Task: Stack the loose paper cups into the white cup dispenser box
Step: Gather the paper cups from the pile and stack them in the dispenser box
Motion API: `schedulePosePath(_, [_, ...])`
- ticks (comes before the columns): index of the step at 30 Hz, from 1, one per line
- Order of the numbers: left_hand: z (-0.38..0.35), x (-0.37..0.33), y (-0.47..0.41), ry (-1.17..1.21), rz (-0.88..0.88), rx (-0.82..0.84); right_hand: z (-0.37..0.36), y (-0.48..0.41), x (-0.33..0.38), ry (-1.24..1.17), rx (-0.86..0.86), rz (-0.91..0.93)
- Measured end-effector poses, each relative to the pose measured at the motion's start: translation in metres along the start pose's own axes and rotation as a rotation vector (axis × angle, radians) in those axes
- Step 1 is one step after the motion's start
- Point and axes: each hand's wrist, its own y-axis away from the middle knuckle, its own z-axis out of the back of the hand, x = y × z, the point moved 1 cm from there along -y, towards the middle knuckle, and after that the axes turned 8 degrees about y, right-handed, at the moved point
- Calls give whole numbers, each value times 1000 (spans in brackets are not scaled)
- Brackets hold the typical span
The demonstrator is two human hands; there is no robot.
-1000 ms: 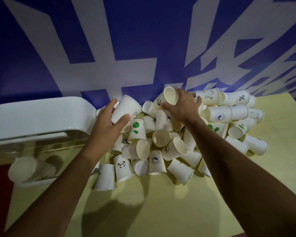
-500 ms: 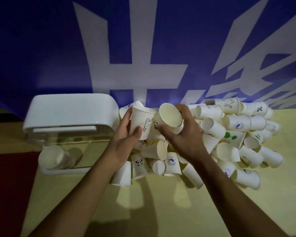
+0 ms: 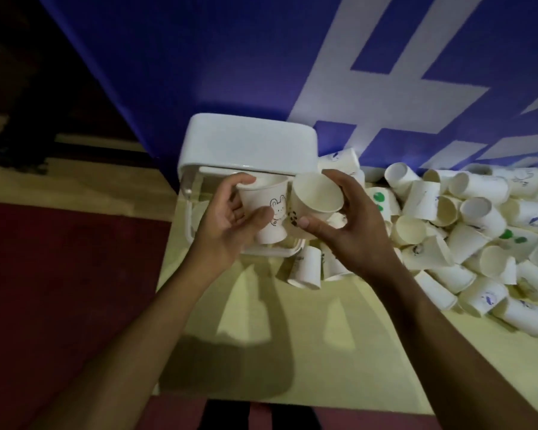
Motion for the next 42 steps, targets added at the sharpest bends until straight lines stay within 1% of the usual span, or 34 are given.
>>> schedulePosePath(4, [52,-19,8,-128,-119,-40,-33,-4,22,-4,27,2])
schedulePosePath(7, [90,-28,9,-263,-183,-28,-52,-5,38,15,42,6])
schedulePosePath(15, [136,-34,11,-445,-191,-75,-86,-11,52,24,-7,37])
schedulePosePath(18, [142,-25,9,-451,-203,-82,-90,-12,53,34,-14,38])
schedulePosePath(22, [138,-14,5,-484,-238,-51,-92,-13,49,50,-16,11])
schedulePosePath(32, [123,11,-13,-709,-239,41,-88,-13,38,77,-2,-13])
schedulePosePath(42, [136,43,-26,-882,-199,99,-90,-7,29,83,6,3])
